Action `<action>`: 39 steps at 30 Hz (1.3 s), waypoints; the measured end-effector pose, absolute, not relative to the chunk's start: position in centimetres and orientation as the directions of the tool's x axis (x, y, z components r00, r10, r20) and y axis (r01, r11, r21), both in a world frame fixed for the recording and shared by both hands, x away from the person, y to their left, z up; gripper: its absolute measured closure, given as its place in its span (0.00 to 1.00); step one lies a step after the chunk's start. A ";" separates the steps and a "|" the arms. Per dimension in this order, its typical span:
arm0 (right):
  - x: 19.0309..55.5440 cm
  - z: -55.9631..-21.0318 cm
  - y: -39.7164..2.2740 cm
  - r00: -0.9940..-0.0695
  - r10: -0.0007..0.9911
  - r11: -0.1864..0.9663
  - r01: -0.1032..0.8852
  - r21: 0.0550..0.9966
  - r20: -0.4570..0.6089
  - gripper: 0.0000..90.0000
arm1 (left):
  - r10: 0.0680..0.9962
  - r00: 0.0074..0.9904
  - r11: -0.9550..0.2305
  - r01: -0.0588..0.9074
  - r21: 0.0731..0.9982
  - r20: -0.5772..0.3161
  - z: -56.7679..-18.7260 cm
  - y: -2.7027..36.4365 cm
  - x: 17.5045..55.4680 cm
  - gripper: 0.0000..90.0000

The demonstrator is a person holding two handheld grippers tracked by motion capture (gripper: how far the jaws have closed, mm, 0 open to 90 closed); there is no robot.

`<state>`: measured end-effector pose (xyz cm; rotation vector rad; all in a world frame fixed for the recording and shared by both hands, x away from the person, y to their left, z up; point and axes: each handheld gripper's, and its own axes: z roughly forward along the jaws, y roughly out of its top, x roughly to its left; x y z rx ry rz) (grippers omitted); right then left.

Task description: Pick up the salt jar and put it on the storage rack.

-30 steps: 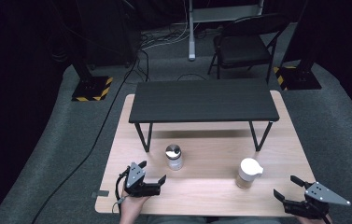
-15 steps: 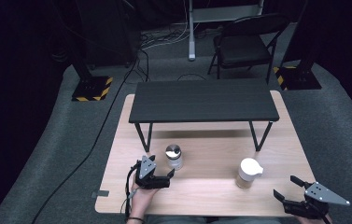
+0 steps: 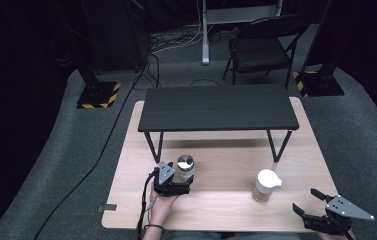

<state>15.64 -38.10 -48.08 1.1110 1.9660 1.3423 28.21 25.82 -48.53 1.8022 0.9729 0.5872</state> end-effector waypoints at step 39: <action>15.6 -48.1 -38.2 -0.539 0.841 0.180 0.340 0.923 0.035 0.13 | 0.837 0.534 -0.099 0.363 0.926 -0.120 -49.6 25.1 29.3 0.33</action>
